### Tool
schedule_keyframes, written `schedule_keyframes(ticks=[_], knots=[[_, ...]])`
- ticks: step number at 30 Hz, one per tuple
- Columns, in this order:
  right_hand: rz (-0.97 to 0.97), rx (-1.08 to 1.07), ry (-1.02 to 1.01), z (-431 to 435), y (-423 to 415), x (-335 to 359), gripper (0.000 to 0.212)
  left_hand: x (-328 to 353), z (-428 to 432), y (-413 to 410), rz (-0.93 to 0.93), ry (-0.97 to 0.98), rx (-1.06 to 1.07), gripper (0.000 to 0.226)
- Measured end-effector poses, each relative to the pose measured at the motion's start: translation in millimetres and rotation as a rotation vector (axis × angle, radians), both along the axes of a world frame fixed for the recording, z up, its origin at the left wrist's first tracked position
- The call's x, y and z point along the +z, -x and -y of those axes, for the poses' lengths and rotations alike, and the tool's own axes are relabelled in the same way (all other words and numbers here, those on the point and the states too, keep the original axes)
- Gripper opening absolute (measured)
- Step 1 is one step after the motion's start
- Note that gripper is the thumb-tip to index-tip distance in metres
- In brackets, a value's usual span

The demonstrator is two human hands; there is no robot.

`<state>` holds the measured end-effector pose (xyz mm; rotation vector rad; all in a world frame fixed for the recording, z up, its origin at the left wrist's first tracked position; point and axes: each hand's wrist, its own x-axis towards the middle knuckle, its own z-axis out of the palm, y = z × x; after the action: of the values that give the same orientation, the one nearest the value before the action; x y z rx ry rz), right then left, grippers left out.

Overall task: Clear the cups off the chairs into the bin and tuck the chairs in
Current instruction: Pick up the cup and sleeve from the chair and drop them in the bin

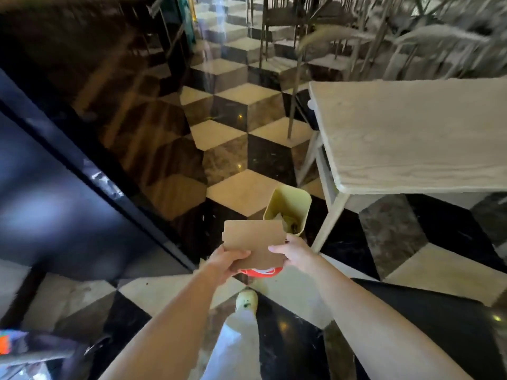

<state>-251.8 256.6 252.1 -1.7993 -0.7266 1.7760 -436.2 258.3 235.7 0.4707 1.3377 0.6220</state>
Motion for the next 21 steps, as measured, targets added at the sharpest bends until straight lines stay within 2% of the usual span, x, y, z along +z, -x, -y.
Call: schedule_keyframes(ticks=[3, 6, 10, 12, 14, 17, 21], knots=[[-0.034, -0.079, -0.005, -50, -11, 10, 0.051, 5, -65, -15, 0.045, -0.022, -0.09, 0.03], [-0.094, -0.193, -0.004, -99, -25, 11, 0.053, 2, -126, -29, 0.06, -0.018, -0.125, 0.044], [-0.016, -0.214, -0.003, -155, -42, 9, 0.061, -3, -190, -51, 0.051, -0.005, -0.139, 0.055], [0.037, -0.216, -0.021, -180, -54, 14, 0.053, -5, -214, -64, 0.054, 0.005, -0.122, 0.055], [0.219, -0.157, -0.095, -207, -74, 16, 0.044, -11, -241, -79, 0.071, 0.015, -0.092, 0.054], [0.572, -0.081, -0.18, -239, -115, 18, 0.05, -24, -270, -97, 0.065, 0.014, -0.01, 0.044], [0.996, 0.163, -0.347, -263, -164, 2, 0.045, -68, -296, -115, -0.019, 0.026, 0.071, 0.057]])
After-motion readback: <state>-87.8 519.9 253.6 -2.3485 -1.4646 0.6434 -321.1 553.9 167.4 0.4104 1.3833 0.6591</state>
